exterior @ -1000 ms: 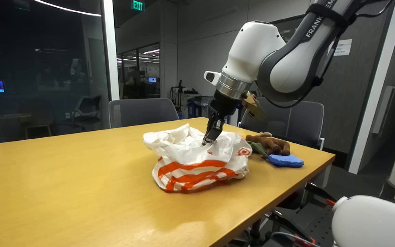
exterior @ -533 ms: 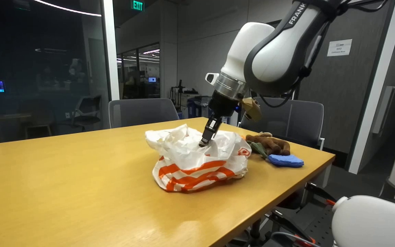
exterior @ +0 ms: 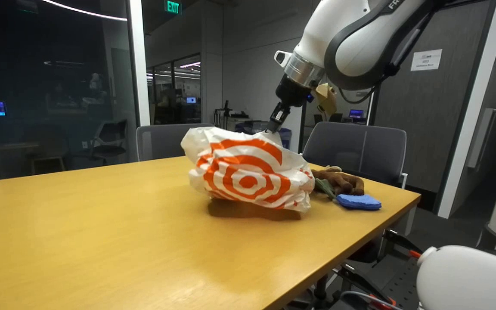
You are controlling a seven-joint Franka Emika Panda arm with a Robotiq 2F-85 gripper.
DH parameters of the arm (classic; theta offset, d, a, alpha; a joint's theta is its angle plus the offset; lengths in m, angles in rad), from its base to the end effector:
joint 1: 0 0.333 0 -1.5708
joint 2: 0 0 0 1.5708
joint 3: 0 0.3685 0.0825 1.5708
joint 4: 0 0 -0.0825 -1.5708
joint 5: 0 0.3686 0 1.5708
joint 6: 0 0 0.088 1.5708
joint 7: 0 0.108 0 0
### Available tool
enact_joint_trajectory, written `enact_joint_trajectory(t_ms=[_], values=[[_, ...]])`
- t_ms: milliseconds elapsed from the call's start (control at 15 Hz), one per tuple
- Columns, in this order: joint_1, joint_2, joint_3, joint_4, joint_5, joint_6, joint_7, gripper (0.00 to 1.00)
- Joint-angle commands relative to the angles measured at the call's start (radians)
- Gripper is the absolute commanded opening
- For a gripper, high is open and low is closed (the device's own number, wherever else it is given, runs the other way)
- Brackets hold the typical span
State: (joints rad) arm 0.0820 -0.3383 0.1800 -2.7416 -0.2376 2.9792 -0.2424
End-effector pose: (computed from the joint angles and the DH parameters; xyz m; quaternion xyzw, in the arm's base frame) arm 0.3781 0.1211 0.4438 0.8938 0.3443 0.2767 0.0783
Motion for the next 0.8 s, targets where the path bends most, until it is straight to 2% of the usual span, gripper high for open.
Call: enact_joint_trajectory(t_ms=[0, 133, 267, 467, 600, 733], values=[[-0.204, -0.175, 0.134, -0.033, -0.222, -0.141, 0.177, 0.01], [-0.251, -0.202, 0.177, -0.002, -0.343, -0.239, 0.276, 0.02], [-0.239, -0.239, 0.198, -0.001, -0.407, -0.380, 0.349, 0.01], [-0.176, -0.256, 0.222, 0.000, -0.356, -0.646, 0.375, 0.00], [-0.146, -0.262, 0.255, 0.000, -0.280, -0.820, 0.362, 0.00], [-0.081, -0.263, 0.253, -0.001, -0.172, -0.995, 0.341, 0.00]])
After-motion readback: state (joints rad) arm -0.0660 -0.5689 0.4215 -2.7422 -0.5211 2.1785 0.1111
